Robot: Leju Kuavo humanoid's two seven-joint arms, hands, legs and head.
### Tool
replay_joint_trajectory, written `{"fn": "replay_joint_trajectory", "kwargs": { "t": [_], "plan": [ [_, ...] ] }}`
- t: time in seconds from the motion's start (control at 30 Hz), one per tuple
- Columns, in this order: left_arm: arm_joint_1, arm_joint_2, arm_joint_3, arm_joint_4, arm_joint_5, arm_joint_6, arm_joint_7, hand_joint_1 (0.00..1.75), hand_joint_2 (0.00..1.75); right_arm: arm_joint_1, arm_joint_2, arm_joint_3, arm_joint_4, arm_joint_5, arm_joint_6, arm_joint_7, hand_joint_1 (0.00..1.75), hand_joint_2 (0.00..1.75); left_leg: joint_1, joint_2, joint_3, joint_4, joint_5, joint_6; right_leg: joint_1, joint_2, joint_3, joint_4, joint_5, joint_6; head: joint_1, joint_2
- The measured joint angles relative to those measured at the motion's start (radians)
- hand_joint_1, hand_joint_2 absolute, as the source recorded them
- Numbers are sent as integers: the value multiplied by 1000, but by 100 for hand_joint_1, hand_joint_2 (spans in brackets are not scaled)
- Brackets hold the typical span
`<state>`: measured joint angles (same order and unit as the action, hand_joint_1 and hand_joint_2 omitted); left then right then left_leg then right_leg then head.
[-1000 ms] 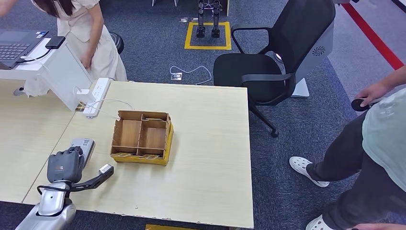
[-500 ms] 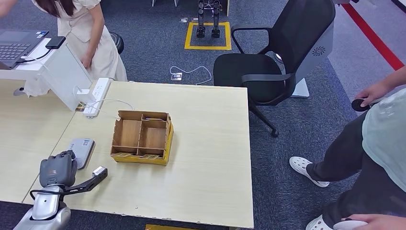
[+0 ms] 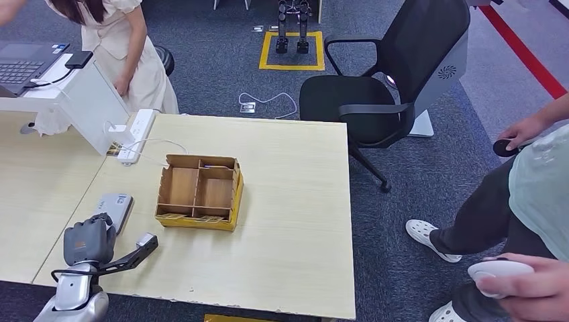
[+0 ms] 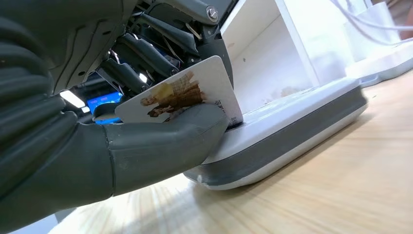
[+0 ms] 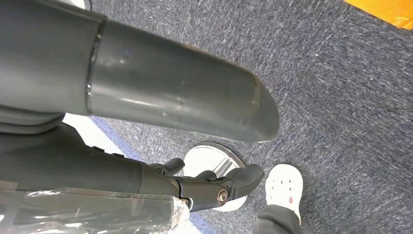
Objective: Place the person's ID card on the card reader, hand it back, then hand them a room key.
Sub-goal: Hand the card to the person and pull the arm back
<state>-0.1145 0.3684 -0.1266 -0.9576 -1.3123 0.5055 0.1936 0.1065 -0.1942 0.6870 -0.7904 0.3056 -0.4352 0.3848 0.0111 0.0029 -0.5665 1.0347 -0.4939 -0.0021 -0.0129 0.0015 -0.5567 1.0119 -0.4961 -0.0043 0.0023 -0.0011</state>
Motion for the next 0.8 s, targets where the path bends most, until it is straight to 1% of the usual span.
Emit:
{"fn": "replay_joint_trajectory", "kwargs": {
  "t": [0.13,0.27,0.37,0.43,0.63,0.8],
  "plan": [
    [-18,-8,0,-8,58,34,-50,175,175,0,0,0,0,2,0,-2,0,0,0,0,0,0,1,0,0,0,0,0,1,0,0,0],
    [-48,-5,1,-28,125,63,-109,175,175,-1,0,0,0,4,0,-13,0,0,0,-1,0,0,2,-1,0,0,0,0,2,-1,0,0],
    [-81,12,1,-59,202,74,-177,175,175,-4,0,0,4,5,1,-26,0,0,1,-1,-1,0,3,-1,0,0,-1,0,3,0,0,0],
    [-110,28,1,-81,238,70,-203,175,175,-7,0,1,8,4,1,-32,0,0,1,-1,-2,0,3,-1,0,0,-1,0,3,0,0,0],
    [-168,55,1,-126,279,66,-244,175,175,-14,0,6,17,1,6,-42,0,0,1,0,-2,1,3,-1,0,0,-3,0,4,0,0,0],
    [-242,78,0,-143,276,61,-255,175,175,-25,0,13,25,2,9,-52,0,0,0,0,-2,1,4,-1,0,0,-3,0,4,0,0,0]
  ]
}}
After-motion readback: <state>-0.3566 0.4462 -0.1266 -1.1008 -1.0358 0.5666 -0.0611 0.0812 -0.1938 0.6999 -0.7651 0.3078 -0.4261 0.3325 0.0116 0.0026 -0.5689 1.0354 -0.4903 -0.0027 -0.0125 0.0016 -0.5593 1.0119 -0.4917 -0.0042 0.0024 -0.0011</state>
